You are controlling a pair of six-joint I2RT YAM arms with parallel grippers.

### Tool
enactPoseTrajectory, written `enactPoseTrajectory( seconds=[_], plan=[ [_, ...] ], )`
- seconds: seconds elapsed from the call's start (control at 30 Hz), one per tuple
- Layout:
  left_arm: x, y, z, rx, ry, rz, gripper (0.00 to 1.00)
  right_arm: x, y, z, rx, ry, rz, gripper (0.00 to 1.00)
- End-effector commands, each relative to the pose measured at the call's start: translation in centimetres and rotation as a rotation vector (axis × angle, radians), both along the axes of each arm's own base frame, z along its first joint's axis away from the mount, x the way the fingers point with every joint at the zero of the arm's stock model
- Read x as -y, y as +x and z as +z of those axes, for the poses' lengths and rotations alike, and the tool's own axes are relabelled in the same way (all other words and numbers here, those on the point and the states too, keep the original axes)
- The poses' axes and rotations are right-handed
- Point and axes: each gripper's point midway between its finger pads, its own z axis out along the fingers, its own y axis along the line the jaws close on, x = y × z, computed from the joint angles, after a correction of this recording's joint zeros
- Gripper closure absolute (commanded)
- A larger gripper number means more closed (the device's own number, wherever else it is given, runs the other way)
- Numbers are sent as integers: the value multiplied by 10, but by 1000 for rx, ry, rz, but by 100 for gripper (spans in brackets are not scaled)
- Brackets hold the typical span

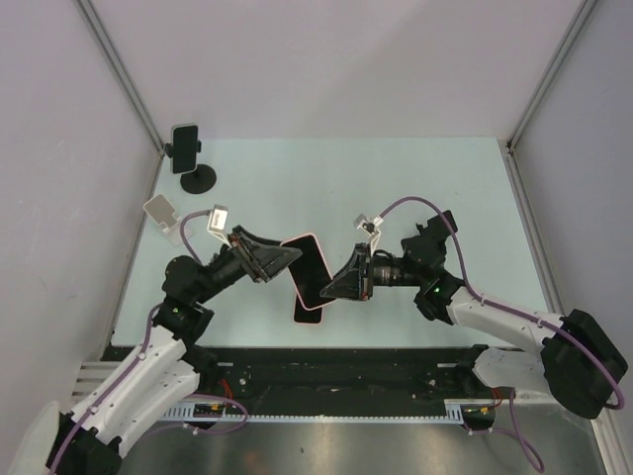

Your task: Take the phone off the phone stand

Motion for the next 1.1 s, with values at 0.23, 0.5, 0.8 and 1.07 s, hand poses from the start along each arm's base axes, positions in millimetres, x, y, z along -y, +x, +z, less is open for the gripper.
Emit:
enactPoseTrajectory(
  seconds=[0.23, 0.5, 0.8, 1.07],
  plan=[
    [-63, 49, 4, 44, 70, 230, 0, 32, 27, -29, -178, -192, -333, 100],
    [-123, 82, -22, 39, 497, 576, 0, 58, 44, -92, -401, -386, -569, 100],
    [-192, 86, -61, -6, 771, 878, 0, 52, 46, -144, -545, -483, -599, 100],
    [-190, 83, -63, 5, 774, 868, 0, 32, 39, -170, -622, -511, -528, 100]
  ],
)
